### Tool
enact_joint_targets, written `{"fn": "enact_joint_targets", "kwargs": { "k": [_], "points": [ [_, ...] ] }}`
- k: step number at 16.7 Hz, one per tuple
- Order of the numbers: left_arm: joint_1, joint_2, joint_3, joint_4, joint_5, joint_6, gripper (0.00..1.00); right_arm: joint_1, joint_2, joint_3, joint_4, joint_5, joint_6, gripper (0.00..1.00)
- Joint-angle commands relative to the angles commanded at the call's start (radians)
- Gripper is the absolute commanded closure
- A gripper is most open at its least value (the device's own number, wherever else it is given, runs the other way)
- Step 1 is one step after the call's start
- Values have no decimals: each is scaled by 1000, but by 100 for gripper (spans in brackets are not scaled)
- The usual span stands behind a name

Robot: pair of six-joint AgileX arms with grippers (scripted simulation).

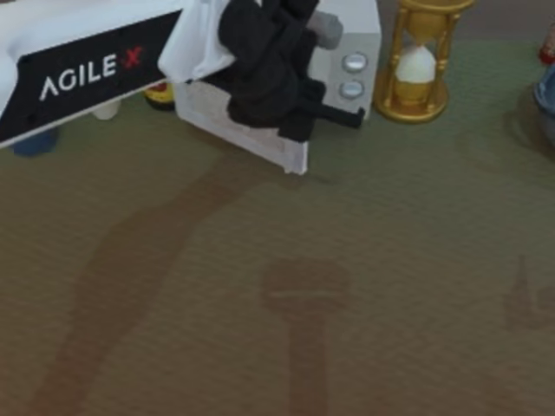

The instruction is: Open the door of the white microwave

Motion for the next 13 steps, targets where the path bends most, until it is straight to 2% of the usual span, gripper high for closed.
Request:
{"fn": "enact_joint_targets", "kwargs": {
  "k": [3,13],
  "points": [
    [12,-31,-48,17,23,45,100,0,0,0,0,0,0,0],
    [13,-32,-50,18,23,47,100,0,0,0,0,0,0,0]
  ]
}}
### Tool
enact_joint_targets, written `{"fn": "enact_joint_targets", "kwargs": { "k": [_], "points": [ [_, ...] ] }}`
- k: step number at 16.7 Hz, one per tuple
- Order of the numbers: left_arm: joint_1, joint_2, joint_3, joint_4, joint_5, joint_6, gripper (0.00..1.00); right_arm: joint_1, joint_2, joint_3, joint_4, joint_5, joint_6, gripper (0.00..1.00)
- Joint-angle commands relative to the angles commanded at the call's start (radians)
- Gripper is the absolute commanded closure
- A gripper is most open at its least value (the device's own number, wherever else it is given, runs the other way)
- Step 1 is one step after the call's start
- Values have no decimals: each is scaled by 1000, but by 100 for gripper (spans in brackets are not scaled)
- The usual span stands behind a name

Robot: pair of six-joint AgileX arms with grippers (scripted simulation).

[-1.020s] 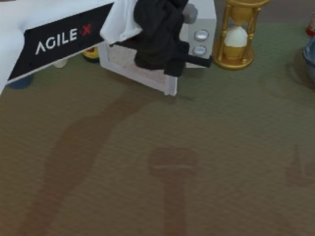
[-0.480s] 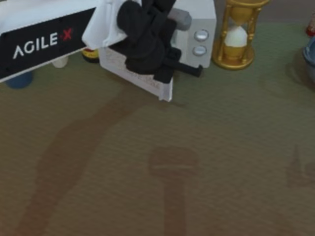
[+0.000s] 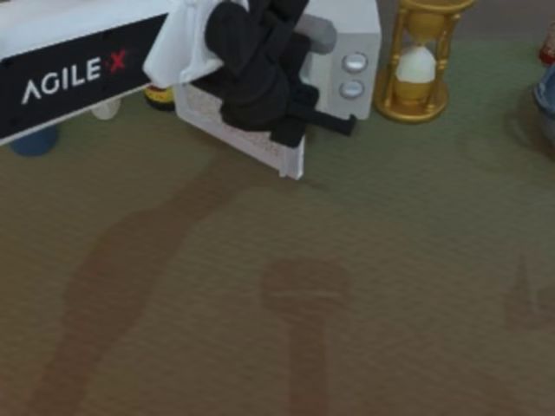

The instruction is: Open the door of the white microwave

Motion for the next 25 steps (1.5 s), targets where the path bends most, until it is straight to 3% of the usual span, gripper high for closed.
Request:
{"fn": "enact_joint_targets", "kwargs": {
  "k": [14,25],
  "points": [
    [0,0,0,0,0,0,100,0,0,0,0,0,0,0],
    [36,-76,-105,33,75,128,100,0,0,0,0,0,0,0]
  ]
}}
